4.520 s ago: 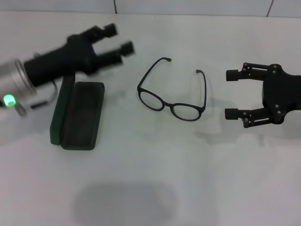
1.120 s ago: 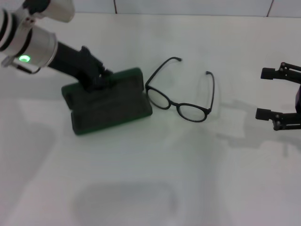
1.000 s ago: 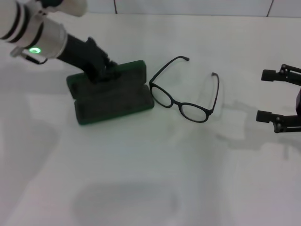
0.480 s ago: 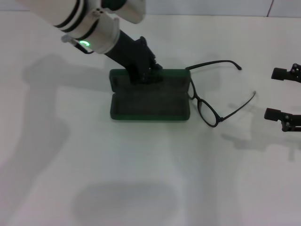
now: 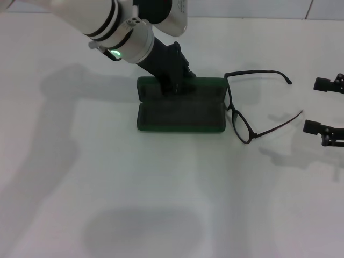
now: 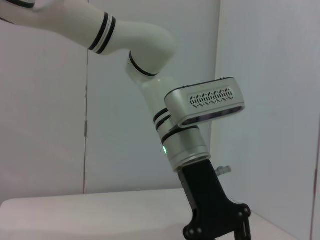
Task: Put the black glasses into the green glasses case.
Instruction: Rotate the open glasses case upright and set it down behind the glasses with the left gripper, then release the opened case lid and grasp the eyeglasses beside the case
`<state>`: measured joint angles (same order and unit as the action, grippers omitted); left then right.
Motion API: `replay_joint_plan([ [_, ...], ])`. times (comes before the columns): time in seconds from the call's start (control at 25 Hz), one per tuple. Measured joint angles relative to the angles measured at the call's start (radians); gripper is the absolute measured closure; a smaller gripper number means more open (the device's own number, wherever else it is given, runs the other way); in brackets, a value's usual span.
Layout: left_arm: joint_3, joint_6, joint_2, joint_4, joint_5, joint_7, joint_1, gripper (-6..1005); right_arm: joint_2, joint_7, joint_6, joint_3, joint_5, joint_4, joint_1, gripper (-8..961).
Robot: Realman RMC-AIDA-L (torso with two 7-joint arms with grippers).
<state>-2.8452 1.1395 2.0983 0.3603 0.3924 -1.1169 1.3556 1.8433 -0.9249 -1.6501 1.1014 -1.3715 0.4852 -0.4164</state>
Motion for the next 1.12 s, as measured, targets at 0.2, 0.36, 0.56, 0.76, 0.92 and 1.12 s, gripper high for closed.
replay_joint_plan([
  [0.2,0.000,0.019,-0.004,0.003,0.008,-0.059,0.008,783,-0.003,0.000,0.008,0.000,0.000,-0.003,-0.003,69],
  [0.36,0.000,0.070,-0.005,0.032,0.010,-0.075,0.023,716,-0.002,0.000,0.014,0.000,0.000,-0.002,-0.006,68],
  [0.56,0.000,0.139,-0.006,0.075,-0.010,-0.075,0.033,611,-0.001,0.000,0.021,0.000,-0.002,0.000,-0.009,69],
  [0.76,0.000,0.303,-0.009,0.166,-0.138,-0.050,0.027,531,0.004,-0.002,0.034,0.000,-0.003,0.004,-0.010,69],
  [0.92,0.000,0.431,-0.011,0.247,-0.438,-0.024,-0.056,530,0.017,-0.065,0.085,-0.018,-0.002,0.013,-0.036,69],
  [1.12,0.000,0.424,-0.011,0.182,-0.794,-0.050,-0.211,531,0.046,-0.351,0.219,-0.009,-0.104,0.135,-0.098,68],
])
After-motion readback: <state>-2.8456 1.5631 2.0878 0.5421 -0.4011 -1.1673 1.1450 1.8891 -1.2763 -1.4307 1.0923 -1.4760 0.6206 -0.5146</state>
